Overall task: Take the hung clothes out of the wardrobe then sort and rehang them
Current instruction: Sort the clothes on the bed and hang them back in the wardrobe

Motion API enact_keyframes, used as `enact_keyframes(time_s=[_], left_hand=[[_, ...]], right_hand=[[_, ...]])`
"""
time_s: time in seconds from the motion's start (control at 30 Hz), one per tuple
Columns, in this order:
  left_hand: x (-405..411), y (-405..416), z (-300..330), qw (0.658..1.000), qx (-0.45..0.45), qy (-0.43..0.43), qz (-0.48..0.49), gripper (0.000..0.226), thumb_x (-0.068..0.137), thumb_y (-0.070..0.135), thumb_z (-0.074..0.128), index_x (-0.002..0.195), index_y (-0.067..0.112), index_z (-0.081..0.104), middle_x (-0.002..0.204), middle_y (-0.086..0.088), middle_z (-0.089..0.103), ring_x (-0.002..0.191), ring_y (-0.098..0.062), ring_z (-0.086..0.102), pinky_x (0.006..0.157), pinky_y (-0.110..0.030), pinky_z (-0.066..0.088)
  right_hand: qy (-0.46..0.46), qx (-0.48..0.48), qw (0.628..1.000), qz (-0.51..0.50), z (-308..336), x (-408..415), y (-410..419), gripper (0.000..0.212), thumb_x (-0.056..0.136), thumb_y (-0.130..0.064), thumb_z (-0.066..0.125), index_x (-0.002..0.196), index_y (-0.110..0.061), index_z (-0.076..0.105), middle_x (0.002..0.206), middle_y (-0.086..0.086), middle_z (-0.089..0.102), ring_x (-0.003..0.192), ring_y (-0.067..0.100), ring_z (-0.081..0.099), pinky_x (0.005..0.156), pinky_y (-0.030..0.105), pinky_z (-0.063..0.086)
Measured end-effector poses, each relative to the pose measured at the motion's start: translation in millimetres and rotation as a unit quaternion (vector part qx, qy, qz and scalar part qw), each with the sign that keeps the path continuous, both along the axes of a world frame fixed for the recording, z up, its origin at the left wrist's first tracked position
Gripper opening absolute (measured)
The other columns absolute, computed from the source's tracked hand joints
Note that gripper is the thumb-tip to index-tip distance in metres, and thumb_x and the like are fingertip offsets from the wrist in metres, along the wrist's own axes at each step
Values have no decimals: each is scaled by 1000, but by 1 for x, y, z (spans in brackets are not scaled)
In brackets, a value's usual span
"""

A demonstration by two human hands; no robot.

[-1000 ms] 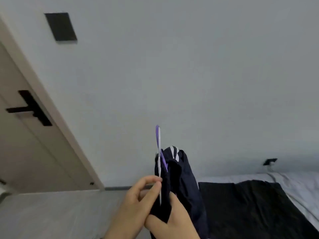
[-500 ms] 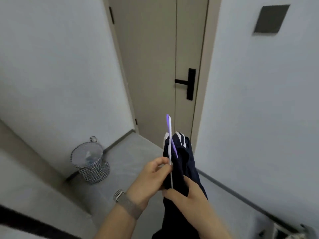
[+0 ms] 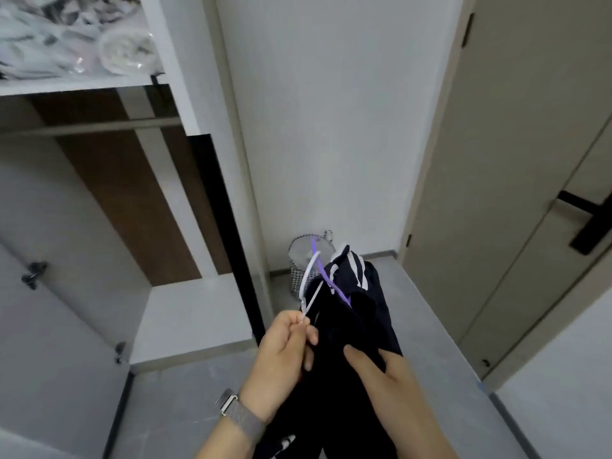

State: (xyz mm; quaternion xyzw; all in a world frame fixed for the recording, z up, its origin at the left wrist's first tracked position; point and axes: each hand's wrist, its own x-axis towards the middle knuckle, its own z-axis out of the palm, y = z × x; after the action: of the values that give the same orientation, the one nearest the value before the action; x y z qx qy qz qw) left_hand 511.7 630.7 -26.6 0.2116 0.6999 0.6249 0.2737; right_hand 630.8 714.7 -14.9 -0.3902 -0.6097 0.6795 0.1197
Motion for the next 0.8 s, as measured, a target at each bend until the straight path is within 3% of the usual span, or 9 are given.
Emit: enact_keyframes(time_s=[0.07, 0.17, 0.27, 0.37, 0.47, 0.6, 0.7, 0.8], left_hand=[[-10, -37, 2, 999, 14, 3, 42, 22, 98, 1, 32, 80, 10, 42, 59, 6, 48, 35, -4, 25, 32, -11, 19], [-26, -99, 8, 993, 24, -14, 112, 22, 98, 4, 33, 81, 12, 44, 56, 5, 42, 35, -2, 20, 31, -11, 17], [-46, -157, 13, 987, 24, -23, 160, 23, 98, 6, 34, 80, 11, 46, 46, 9, 33, 34, -1, 17, 31, -12, 16], [-65, -202, 11, 987, 26, -31, 156, 18, 98, 4, 32, 85, 7, 44, 39, 9, 41, 32, 1, 19, 32, -11, 17], [-90, -248, 9, 982, 51, -67, 169, 16, 97, 2, 33, 86, 7, 45, 48, 10, 47, 33, 0, 19, 31, -11, 16], [-140, -313, 4, 969, 79, -117, 204, 15, 96, 2, 35, 87, 8, 46, 60, 7, 52, 36, -2, 18, 32, -11, 13], [-175, -352, -3, 966, 68, -120, 219, 14, 96, 2, 35, 91, 8, 47, 68, 3, 55, 36, -2, 21, 33, -11, 14], [-202, -375, -6, 971, 42, -121, 204, 18, 96, 2, 34, 86, 8, 48, 69, 3, 55, 35, -2, 23, 31, -12, 16]], right_hand=[[-1, -3, 999, 53, -4, -13, -21, 28, 89, -30, 62, 81, -4, 70, 77, 11, 71, 76, 21, 69, 60, 22, 46], [-11, 4, 993, 117, -7, -35, -61, 25, 89, -30, 62, 74, -11, 70, 64, -2, 70, 61, 10, 67, 51, 14, 43], [-29, -12, 990, 137, -9, -63, -100, 23, 88, -28, 63, 76, -10, 69, 61, -2, 68, 62, 15, 66, 57, 24, 46], [-36, -36, 990, 128, -9, -96, -136, 19, 87, -28, 64, 85, -10, 71, 76, 5, 72, 77, 24, 67, 64, 30, 46], [-45, -86, 990, 100, -12, -131, -171, 13, 87, -24, 64, 81, -13, 64, 87, 8, 68, 83, 25, 63, 64, 31, 44], [-79, -183, 973, 120, -23, -178, -224, 17, 87, -25, 64, 92, -9, 62, 98, 13, 68, 94, 32, 62, 82, 36, 43], [-92, -156, 973, 142, -30, -212, -258, 21, 88, -30, 63, 92, -10, 63, 96, 12, 69, 91, 29, 63, 74, 34, 45], [-74, -68, 985, 143, -26, -237, -277, 24, 89, -28, 61, 77, -8, 66, 72, 5, 70, 73, 21, 64, 58, 29, 41]])
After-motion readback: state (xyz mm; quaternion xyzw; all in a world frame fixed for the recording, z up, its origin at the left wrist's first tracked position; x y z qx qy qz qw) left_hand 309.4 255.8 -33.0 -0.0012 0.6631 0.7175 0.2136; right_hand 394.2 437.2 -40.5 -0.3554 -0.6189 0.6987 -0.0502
